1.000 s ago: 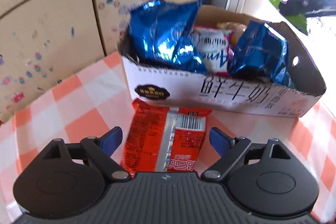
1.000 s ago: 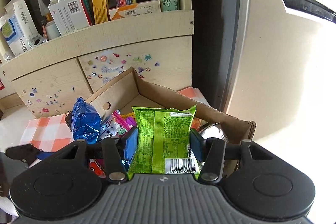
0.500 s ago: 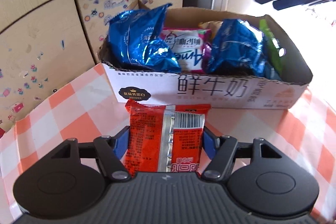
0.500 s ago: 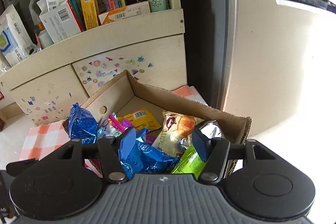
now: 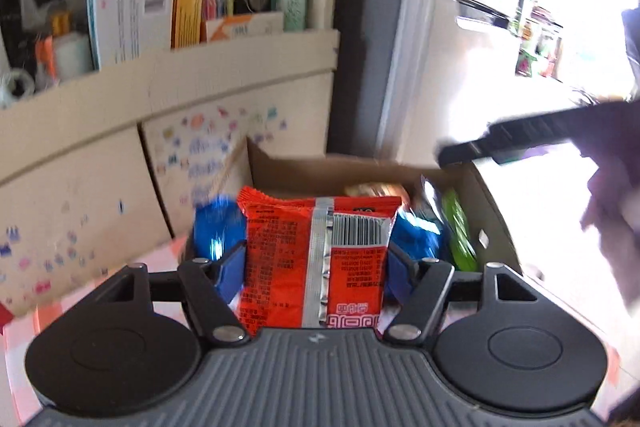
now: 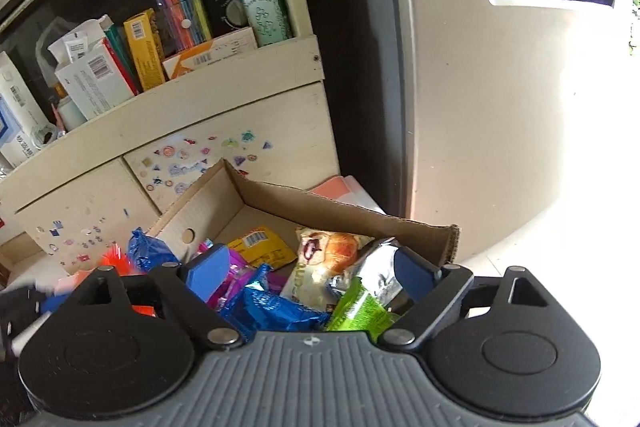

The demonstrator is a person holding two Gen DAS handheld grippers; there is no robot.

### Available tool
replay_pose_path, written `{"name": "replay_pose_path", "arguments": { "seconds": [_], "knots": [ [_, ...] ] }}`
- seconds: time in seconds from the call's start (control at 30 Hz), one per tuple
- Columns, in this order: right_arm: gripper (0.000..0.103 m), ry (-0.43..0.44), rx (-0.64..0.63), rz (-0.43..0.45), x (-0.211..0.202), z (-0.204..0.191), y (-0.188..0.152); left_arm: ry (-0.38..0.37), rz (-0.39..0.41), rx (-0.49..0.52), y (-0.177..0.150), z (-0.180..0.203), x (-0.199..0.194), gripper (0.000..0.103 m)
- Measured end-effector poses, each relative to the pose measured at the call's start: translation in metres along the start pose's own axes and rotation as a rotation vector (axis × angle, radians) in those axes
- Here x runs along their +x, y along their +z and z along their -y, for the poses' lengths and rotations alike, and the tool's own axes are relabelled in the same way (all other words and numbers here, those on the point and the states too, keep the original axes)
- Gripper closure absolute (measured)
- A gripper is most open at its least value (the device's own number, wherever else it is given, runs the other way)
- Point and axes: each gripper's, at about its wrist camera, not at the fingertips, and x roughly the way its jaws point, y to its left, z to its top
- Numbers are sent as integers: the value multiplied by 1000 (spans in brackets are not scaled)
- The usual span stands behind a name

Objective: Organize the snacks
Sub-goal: 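Open the right tool to drop the green packet into the box, then lower the red packet into the box and open the left tool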

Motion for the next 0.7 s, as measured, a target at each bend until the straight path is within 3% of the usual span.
{"name": "replay_pose_path", "arguments": {
  "seconds": [0.2,0.27,0.37,0.7],
  "knots": [
    [1,-36,-20,-10,-2,2,0,78,26,-72,28,-1,40,32],
    [1,-38,-34,-15,-2,0,-1,122,17,-89,34,1,47,23],
    [0,-67,-68,-20,-1,-3,-3,154,21,-114,37,6,45,10],
    [0,-71,-84,-38,-9,-5,-11,274,-7,-38,41,31,24,2]
  ]
}}
